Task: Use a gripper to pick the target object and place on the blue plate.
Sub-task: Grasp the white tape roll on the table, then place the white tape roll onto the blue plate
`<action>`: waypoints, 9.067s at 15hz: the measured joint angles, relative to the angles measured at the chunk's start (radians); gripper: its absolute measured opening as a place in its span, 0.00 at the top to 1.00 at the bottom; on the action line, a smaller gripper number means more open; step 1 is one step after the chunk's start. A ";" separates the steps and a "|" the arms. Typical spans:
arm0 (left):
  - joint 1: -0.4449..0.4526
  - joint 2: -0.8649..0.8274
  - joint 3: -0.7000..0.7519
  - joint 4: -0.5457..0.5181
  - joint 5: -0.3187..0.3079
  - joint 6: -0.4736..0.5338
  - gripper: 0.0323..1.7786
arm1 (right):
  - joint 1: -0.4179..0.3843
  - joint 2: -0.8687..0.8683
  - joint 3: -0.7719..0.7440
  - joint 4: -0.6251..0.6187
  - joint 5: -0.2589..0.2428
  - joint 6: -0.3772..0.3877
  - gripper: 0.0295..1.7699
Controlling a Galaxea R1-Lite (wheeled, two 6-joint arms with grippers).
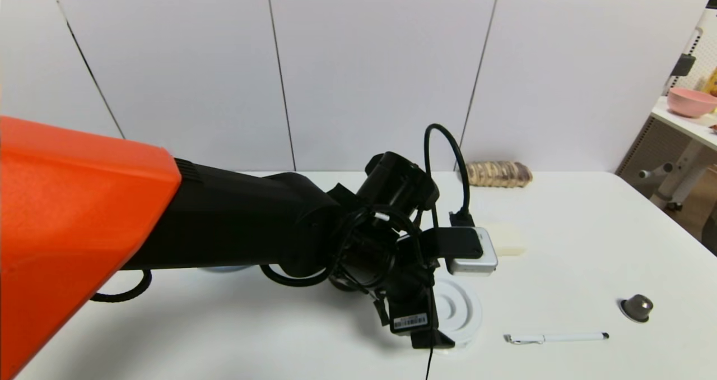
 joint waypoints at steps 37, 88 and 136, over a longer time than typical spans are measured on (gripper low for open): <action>-0.016 0.017 -0.044 0.093 -0.011 -0.010 0.05 | 0.000 0.000 0.000 0.000 0.000 -0.001 0.04; -0.111 0.036 -0.008 0.085 0.109 -0.107 0.05 | 0.000 0.000 0.000 0.000 0.000 0.000 0.04; 0.269 -0.099 -0.289 0.096 0.139 -0.082 0.72 | 0.000 0.000 0.000 0.000 0.000 0.000 0.04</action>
